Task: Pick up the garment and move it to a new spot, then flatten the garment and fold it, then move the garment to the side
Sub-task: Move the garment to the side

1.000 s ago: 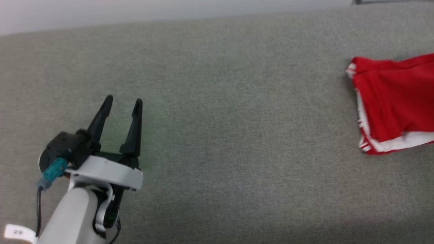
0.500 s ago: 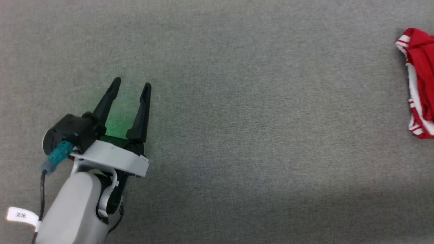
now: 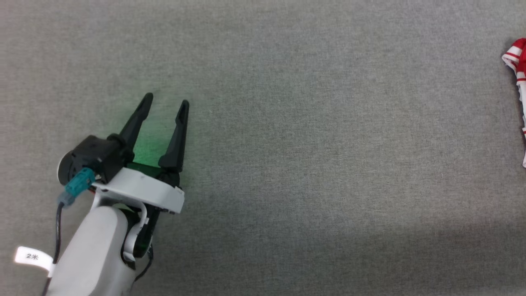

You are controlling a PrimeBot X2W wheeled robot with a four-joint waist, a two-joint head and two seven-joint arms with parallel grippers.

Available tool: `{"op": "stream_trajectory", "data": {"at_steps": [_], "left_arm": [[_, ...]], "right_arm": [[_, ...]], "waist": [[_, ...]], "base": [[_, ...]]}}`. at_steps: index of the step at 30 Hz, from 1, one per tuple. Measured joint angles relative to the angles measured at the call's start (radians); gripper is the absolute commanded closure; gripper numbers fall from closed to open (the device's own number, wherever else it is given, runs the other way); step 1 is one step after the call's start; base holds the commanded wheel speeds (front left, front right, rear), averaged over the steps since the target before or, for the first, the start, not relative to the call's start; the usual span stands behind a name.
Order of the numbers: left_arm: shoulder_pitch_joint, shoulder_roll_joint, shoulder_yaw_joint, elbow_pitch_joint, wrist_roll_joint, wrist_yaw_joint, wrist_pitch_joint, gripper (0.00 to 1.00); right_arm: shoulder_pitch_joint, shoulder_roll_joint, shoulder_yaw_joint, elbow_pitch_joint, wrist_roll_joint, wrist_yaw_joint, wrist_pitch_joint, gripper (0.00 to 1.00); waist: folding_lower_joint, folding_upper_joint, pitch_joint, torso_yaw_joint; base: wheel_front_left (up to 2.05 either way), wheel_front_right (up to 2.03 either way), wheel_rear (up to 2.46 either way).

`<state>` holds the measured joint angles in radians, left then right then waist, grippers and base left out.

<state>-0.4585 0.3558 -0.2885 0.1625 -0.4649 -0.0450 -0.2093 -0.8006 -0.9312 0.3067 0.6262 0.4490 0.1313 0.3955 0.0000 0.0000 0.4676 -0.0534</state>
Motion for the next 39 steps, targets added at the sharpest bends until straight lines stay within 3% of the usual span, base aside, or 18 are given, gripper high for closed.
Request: {"op": "stream_trajectory", "data": {"at_steps": [9, 20, 31, 39], "left_arm": [[0.049, 0.013, 0.008, 0.022, -0.011, 0.004, -0.011, 0.0], [0.199, 0.029, 0.052, 0.028, -0.043, 0.042, -0.03, 0.0], [0.432, 0.071, 0.142, -0.034, -0.084, 0.102, -0.042, 0.0], [0.57, 0.092, 0.208, -0.102, -0.089, 0.126, -0.048, 0.0]], "right_arm": [[0.005, 0.049, -0.011, 0.068, -0.018, 0.0, -0.041, 0.0], [0.145, 0.175, -0.077, 0.033, 0.016, 0.0, -0.244, 0.0], [0.385, 0.333, -0.161, -0.17, -0.057, 0.0, -0.41, 0.0], [0.563, 0.439, -0.253, -0.358, -0.146, 0.0, -0.427, 0.0]], "waist": [[0.0, 0.0, -0.075, 0.015], [0.0, 0.0, -0.238, 0.034], [0.0, 0.0, -0.428, 0.044], [0.0, 0.0, -0.522, 0.042]], "base": [[0.0, 0.0, 0.0], [0.0, 0.0, 0.0], [0.0, 0.0, 0.0], [0.0, 0.0, 0.0]]}}
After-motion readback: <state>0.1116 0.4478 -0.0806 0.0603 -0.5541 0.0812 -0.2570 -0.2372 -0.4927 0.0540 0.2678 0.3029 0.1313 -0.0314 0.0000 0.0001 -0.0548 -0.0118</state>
